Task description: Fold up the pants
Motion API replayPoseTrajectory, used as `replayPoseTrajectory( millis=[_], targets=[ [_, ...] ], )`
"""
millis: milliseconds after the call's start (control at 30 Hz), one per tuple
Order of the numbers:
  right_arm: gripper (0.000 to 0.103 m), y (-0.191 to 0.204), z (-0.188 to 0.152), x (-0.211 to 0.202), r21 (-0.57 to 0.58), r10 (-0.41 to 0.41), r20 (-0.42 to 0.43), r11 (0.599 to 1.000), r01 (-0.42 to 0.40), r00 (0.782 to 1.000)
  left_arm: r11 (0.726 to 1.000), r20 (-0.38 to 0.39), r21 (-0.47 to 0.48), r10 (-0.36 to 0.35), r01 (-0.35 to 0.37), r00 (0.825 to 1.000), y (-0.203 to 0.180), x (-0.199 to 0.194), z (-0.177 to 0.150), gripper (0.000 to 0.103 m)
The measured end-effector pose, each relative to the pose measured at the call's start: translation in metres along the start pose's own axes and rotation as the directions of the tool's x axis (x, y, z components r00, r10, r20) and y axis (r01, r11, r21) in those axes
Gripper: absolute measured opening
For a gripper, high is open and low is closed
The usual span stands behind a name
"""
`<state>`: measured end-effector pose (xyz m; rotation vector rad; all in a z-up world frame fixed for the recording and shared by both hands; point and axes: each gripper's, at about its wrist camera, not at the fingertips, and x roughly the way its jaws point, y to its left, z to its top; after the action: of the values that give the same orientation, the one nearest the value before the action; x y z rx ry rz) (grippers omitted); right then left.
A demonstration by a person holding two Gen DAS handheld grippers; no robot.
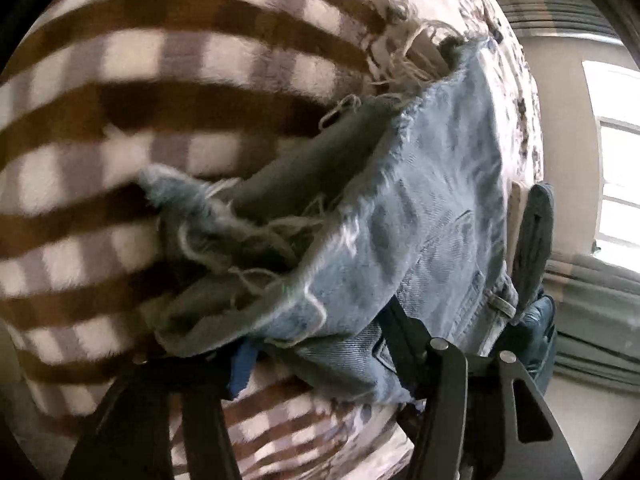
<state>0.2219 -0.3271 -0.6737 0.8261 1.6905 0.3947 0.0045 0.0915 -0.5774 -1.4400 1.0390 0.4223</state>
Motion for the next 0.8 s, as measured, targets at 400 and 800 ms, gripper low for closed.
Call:
replayPoseTrajectory(
  millis=[400, 800],
  targets=[
    [0.037, 0.031, -0.007, 0.033, -0.023, 0.076, 0.047, 0.997, -0.075, 0.996, 0.997, 0.034, 0.068, -0.05, 0.048, 0.998, -0.004, -0.021, -0.002, 0.023],
    [0.03, 0.115, -0.041, -0.006, -0.038, 0.163, 0.11, 0.986, -0.16, 0.981, 0.964, 0.053, 0.245, -0.122, 0.105, 0.991, -0.098, -0.096, 0.006, 0.021]
  ],
)
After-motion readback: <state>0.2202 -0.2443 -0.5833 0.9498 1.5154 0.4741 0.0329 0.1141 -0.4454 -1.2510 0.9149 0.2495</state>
